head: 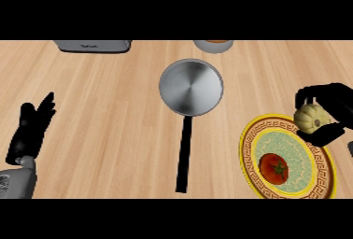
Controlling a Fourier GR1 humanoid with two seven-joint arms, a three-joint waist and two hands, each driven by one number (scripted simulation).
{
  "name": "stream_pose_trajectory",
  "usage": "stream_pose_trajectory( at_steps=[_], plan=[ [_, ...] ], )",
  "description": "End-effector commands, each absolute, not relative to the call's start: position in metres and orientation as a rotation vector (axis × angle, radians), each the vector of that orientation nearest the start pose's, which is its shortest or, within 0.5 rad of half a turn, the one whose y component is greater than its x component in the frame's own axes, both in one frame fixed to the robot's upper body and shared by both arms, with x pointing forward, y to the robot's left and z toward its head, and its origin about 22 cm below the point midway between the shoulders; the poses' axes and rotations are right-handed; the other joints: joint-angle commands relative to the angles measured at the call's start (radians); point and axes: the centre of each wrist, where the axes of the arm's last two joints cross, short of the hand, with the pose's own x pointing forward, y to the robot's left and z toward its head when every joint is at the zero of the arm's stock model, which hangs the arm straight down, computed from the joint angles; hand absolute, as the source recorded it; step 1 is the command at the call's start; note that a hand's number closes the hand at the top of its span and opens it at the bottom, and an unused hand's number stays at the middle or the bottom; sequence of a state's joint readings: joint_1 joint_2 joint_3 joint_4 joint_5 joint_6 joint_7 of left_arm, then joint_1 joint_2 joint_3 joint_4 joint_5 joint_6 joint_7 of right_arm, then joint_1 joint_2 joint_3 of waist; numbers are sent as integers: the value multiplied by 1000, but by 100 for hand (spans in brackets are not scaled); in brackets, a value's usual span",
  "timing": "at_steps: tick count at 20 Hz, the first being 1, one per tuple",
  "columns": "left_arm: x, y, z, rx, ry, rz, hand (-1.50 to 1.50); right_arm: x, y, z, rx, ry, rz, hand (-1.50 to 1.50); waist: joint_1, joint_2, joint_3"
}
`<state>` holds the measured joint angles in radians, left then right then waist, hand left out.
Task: Pick the squash from the plate and place it in the pan
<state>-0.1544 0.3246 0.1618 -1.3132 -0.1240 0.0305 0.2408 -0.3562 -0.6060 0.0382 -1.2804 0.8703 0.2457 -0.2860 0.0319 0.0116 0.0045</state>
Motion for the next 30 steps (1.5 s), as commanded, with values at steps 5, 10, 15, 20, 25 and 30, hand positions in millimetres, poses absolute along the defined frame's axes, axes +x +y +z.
stream_pose_trajectory(
  at_steps=[5,10,15,20,25,30],
  plan=[
    [274,347,10,494,-1224,-122,0,366,-345,125,-720,-1871,1212,150,-6,-6,-3],
    [279,343,5,475,-1186,-113,0,392,-300,133,-647,-1873,1181,150,-21,-9,-5],
    [270,358,4,479,-1216,-96,0,419,-254,129,-548,-1865,1111,150,-11,-7,-5],
    [281,335,22,478,-1207,-111,0,441,-201,136,-459,-1822,1053,150,-5,-8,-4],
    [278,349,15,470,-1244,-132,0,449,-163,98,-410,-1791,1014,150,10,3,-4],
    [282,341,12,460,-1220,-133,0,452,-134,85,-425,-1728,1044,150,21,8,-4]
  ],
)
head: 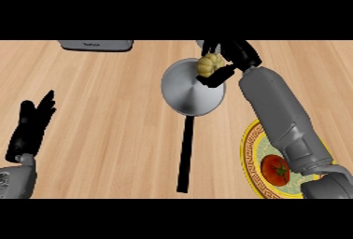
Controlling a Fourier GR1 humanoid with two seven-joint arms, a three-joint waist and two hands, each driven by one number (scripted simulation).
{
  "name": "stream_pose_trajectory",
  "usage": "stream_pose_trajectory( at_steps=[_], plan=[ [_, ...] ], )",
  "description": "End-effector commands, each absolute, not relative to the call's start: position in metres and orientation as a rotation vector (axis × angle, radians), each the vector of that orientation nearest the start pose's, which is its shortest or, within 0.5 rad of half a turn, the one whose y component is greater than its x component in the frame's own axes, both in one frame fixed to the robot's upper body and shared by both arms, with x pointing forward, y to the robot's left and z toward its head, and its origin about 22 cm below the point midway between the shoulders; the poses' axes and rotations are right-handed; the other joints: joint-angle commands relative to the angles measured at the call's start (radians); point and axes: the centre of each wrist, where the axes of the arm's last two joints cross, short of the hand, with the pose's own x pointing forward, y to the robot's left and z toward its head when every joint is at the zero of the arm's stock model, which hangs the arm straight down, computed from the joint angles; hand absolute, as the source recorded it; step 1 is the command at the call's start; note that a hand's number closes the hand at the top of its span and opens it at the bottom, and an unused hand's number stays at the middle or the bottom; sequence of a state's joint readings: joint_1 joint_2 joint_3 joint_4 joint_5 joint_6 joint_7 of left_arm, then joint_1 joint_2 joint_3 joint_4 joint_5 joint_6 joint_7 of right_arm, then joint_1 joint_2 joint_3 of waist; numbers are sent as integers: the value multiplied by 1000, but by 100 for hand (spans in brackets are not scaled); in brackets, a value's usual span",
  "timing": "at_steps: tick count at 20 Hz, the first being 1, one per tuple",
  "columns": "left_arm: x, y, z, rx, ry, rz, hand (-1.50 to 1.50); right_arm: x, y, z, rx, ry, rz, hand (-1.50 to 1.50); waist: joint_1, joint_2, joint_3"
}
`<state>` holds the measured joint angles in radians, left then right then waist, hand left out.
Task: Pick the squash from the plate and place it in the pan
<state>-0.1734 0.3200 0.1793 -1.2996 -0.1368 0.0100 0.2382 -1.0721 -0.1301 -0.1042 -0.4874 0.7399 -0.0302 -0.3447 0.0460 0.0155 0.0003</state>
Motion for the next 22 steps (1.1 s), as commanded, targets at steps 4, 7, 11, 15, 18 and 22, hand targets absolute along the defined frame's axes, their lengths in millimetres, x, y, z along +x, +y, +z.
stream_pose_trajectory(
  at_steps=[4,7,11,15,18,22],
  plan=[
    [284,333,31,443,-1256,-146,0,440,-130,47,-414,-1700,1037,150,25,11,1],
    [286,331,21,446,-1244,-166,0,435,-105,42,-376,-1687,1052,150,41,16,1],
    [292,326,22,434,-1256,-165,0,435,-106,39,-257,-1666,943,150,60,24,1],
    [300,321,32,423,-1276,-182,0,431,-108,28,-199,-1599,936,-150,74,32,2],
    [297,314,17,430,-1262,-217,0,427,-111,18,-171,-1602,923,-150,94,33,1],
    [310,301,33,409,-1301,-218,0,427,-111,18,-155,-1651,853,-150,103,32,2]
  ],
)
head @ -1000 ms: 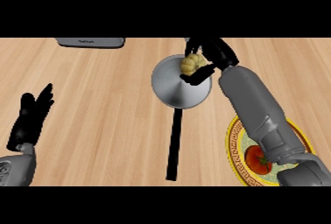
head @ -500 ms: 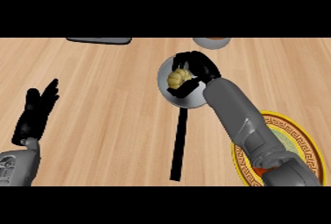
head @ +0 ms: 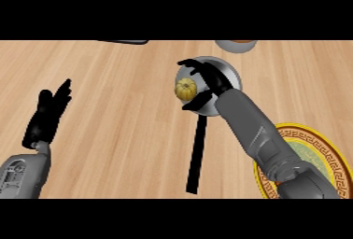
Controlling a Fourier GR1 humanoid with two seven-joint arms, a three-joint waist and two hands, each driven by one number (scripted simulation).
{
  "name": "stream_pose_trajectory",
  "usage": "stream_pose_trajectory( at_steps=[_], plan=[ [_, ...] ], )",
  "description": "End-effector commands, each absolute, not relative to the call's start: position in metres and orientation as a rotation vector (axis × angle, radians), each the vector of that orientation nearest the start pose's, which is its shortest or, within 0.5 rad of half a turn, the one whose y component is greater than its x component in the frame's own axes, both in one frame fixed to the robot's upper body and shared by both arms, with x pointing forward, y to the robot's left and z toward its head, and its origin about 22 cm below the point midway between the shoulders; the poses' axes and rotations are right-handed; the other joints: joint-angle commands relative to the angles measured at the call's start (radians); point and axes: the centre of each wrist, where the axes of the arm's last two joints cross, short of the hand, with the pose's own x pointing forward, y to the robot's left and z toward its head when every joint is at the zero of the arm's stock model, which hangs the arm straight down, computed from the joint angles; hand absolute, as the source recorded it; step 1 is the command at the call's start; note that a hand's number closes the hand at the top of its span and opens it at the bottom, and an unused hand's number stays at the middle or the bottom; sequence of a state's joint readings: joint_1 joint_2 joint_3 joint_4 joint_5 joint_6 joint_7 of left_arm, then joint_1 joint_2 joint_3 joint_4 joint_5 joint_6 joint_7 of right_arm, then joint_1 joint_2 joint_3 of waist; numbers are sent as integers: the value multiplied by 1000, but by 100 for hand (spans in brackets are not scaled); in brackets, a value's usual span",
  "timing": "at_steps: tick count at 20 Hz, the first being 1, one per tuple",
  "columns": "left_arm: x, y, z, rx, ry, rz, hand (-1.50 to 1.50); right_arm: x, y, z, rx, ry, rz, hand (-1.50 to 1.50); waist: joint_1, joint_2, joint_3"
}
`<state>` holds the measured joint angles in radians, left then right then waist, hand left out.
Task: Pick the squash from the plate and place it in the pan
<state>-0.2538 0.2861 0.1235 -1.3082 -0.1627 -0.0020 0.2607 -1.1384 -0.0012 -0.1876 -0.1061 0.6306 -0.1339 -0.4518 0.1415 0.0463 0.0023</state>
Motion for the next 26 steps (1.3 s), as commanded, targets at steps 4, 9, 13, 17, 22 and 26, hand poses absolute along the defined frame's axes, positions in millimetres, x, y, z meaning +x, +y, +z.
stream_pose_trajectory(
  at_steps=[4,9,13,17,22,26],
  plan=[
    [310,314,32,423,-1289,-220,0,430,-109,25,-102,-1714,711,-150,17,6,0],
    [304,320,29,426,-1263,-195,0,434,-109,33,-103,-1797,557,-150,-9,-2,0],
    [288,322,9,437,-1245,-174,0,436,-109,37,-102,-1793,440,-150,-48,-13,-1],
    [293,335,30,432,-1266,-173,0,449,-147,54,-170,-1750,389,-150,-54,-15,-1],
    [286,348,27,469,-1252,-139,0,459,-232,80,-161,-1771,287,-150,-69,-15,0],
    [285,342,16,463,-1243,-137,0,449,-293,82,-164,-1781,284,-150,-83,-18,0]
  ],
)
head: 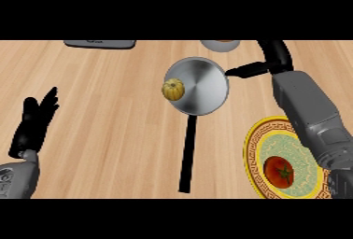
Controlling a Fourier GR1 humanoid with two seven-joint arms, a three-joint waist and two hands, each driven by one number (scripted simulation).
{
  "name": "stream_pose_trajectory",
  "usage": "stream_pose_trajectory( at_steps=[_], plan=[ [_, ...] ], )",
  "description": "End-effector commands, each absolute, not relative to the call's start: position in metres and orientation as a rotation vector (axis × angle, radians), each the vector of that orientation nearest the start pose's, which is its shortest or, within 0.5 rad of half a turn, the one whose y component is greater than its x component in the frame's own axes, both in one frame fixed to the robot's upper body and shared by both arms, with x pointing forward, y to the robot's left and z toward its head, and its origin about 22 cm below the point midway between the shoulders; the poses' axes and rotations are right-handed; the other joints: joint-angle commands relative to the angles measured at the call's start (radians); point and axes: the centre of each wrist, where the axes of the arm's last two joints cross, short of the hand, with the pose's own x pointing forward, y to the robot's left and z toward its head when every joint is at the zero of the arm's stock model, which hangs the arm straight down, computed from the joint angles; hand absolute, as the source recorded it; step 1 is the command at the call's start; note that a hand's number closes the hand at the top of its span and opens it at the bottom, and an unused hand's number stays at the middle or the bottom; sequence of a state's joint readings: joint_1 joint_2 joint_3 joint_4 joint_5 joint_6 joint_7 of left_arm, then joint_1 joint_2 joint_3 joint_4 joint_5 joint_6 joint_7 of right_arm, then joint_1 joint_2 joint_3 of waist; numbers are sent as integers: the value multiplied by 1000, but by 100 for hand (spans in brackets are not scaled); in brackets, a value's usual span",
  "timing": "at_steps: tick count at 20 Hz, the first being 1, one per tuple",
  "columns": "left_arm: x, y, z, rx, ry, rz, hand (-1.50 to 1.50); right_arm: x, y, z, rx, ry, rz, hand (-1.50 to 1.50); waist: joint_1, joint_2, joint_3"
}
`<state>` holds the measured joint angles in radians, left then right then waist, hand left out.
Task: Pick the squash from the plate and place it in the pan
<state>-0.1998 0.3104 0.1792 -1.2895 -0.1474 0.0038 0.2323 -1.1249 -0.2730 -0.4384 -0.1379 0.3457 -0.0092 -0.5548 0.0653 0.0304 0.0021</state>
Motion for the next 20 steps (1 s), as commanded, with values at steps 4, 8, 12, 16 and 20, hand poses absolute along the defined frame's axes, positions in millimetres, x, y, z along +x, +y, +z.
stream_pose_trajectory(
  at_steps=[4,8,12,16,20],
  plan=[
    [296,326,26,469,-1265,-135,0,434,-339,76,-135,-1783,312,-150,-9,0,2],
    [283,335,18,467,-1243,-143,0,427,-382,104,-144,-1761,337,-150,0,-1,2],
    [288,331,18,452,-1264,-147,0,412,-414,108,-133,-1783,346,-150,14,12,4],
    [293,333,32,441,-1248,-155,0,403,-430,110,-152,-1786,373,-150,13,6,4],
    [284,328,23,444,-1245,-154,0,389,-455,116,-139,-1771,396,-150,14,4,5]
  ],
)
